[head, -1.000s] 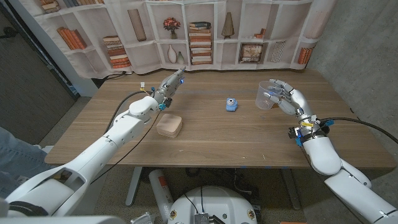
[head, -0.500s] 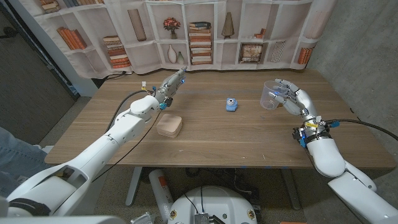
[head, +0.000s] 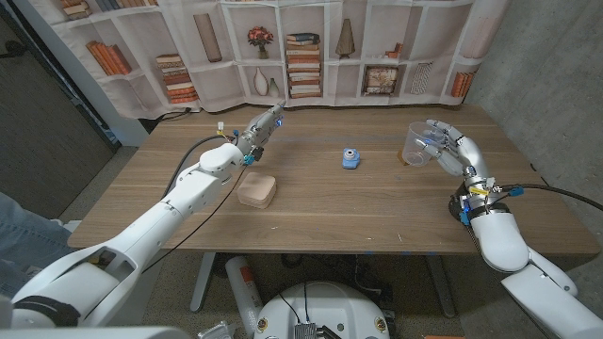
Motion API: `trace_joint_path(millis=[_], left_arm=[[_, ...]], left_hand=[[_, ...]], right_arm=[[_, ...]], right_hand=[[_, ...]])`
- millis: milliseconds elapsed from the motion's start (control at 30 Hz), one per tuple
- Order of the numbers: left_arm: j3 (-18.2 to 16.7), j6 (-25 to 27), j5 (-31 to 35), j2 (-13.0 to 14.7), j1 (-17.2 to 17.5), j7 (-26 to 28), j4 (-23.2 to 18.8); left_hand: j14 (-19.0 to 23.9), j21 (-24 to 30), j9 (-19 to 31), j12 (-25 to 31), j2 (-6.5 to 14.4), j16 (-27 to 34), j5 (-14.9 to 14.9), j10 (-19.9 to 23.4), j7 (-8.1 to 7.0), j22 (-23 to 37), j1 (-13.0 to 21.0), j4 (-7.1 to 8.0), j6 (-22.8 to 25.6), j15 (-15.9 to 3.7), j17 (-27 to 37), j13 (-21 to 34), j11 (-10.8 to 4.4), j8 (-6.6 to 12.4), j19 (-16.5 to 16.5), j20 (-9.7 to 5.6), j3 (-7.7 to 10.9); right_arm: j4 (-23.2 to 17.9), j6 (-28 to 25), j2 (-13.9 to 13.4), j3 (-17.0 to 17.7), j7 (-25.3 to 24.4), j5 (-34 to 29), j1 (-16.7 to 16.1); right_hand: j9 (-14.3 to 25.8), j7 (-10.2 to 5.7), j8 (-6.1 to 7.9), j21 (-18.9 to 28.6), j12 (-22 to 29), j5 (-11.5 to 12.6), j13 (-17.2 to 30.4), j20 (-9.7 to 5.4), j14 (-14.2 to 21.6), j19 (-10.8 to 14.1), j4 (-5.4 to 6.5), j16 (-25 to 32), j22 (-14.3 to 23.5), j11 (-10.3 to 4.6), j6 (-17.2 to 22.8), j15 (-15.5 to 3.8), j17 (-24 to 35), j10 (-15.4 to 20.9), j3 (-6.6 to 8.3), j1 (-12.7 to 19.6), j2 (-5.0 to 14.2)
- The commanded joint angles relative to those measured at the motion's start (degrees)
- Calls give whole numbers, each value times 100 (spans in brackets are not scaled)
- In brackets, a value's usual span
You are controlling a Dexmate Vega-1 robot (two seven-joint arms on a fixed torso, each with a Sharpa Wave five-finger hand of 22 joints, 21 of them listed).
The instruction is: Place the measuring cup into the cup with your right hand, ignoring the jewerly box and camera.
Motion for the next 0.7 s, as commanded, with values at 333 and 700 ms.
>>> trace_joint_path(millis=[333,700], left_arm=[[62,103,93,-11,-115,7,-58],[49,-35,111,-104,-99,80,0]], left_hand=[[-530,-6,29,40,49,-2,0,-155,19,14,29,-2,-63,24,23,29,15,14,-754,23,-8],[-600,-19,29,-5,58,-19,-2,-290,52,15,33,-4,-131,119,24,34,180,-8,-793,-95,-16]], right_arm=[[-71,5,248,366,-114,-45,-289],[-127,-12,440,537,-226,-120,-426]], right_hand=[[26,-174,41,-22,-17,-50,28,-510,72,16,17,-10,-3,-24,253,-525,27,54,80,82,74],[28,-188,39,-26,-18,-73,30,-514,82,18,20,-16,-3,4,271,-535,29,72,90,93,75]])
